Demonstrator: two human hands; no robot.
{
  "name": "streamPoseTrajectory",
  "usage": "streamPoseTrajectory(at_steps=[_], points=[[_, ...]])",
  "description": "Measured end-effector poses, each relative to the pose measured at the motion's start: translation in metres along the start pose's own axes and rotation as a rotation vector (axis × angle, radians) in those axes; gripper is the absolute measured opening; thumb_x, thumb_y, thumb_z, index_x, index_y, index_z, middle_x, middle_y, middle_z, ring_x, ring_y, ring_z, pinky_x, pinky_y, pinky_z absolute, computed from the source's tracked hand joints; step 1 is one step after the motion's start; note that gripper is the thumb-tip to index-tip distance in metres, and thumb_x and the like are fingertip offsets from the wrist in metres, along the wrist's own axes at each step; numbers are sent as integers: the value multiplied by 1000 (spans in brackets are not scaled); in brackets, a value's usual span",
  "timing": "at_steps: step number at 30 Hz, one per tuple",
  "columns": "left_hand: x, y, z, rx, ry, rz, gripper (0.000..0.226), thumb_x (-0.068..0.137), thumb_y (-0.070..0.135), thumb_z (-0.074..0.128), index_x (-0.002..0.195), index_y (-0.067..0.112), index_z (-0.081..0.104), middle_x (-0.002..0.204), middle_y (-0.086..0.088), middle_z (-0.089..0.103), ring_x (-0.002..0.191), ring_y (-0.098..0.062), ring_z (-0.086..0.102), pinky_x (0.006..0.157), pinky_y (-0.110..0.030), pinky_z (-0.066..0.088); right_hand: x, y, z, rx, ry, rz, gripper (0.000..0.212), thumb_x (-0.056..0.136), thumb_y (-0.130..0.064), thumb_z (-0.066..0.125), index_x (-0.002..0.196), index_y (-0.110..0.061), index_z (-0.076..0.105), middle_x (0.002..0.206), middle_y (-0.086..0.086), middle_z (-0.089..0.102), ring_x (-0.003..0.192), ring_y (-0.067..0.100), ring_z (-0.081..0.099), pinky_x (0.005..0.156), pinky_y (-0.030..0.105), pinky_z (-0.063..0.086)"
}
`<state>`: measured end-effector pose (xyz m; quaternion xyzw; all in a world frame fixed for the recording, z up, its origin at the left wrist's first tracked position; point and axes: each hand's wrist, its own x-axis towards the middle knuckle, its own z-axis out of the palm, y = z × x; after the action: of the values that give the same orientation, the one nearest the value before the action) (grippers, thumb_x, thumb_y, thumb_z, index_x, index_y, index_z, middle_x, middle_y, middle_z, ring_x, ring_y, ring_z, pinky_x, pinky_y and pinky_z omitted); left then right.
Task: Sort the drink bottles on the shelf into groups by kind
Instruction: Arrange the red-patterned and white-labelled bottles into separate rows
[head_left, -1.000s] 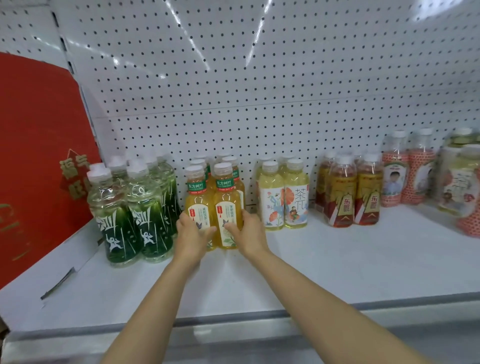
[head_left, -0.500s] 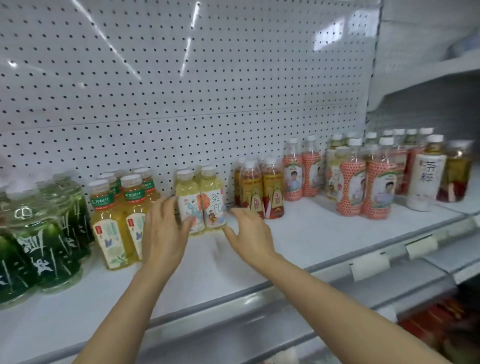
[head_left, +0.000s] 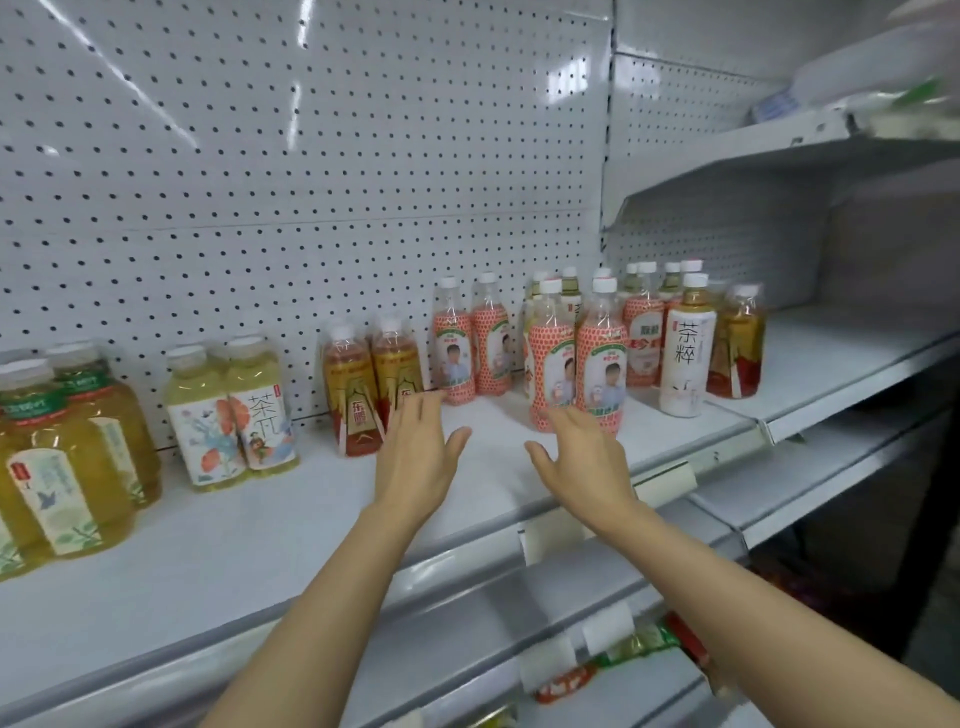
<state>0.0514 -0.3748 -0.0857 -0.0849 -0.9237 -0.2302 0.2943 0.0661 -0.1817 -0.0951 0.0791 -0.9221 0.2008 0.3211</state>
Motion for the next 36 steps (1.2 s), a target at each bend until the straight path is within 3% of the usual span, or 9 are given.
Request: streamPoseTrajectory(at_steps=[5,13,15,18,24,28,31,34,36], points=[[23,44,30,34,-88,47,53,99,39,55,141,10,43,139,-10,48,126,-30,47,99,-40,42,13,49,-11,-22,49,30,36,87,-27,66,118,-9,64,113,12,67,105,33,61,79,38,49],[79,75,77,-142,-207,-91,71,95,44,60,148,6,32,151,-13,41,135,-32,44,102,-44,42,38,108,0,102,99,236,53,86,-31,68,132,-13,50,127,7,59,115,27,55,85,39,49],[95,79,90,-273,-228,-178,83,88,49,66,148,5,31,151,-13,43,134,-32,46,105,-45,43,49,118,5,212,89,286,64,83,-35,71,136,-14,43,132,7,55,118,25,53,91,41,49],[119,76,113,-398,-196,-265,111,60,75,65,143,8,36,142,-11,53,126,-31,56,98,-50,51,71,125,10,334,60,317,81,76,-44,77,139,-15,37,135,4,53,120,23,53,95,45,49],[129,82,119,-415,-152,-261,71,74,49,80,125,12,48,123,-6,64,110,-27,62,89,-43,55,96,127,30,457,28,325,69,65,-37,83,121,-16,47,110,1,65,97,19,64,76,39,58],[133,64,126,-362,-136,-292,73,66,66,71,120,21,54,112,4,69,99,-20,69,82,-43,59,113,120,43,428,-34,345,66,62,-42,84,111,-16,48,101,0,65,85,19,66,71,41,59],[127,51,117,-328,-77,-337,78,63,70,69,123,23,52,113,7,68,101,-19,68,83,-45,59,126,106,55,476,-103,316,66,63,-38,84,114,-14,49,104,2,65,89,20,65,74,41,59],[120,44,103,-334,12,-394,77,79,43,79,138,15,36,122,1,63,106,-23,66,89,-46,56,138,89,69,492,-137,265,67,65,-36,83,118,-12,51,110,4,63,96,23,64,77,40,57],[119,37,101,-323,36,-430,74,82,38,78,136,14,34,127,-5,63,108,-28,66,89,-48,56,146,80,78,489,-138,249,68,66,-38,82,121,-12,52,118,6,58,104,25,61,84,40,54]])
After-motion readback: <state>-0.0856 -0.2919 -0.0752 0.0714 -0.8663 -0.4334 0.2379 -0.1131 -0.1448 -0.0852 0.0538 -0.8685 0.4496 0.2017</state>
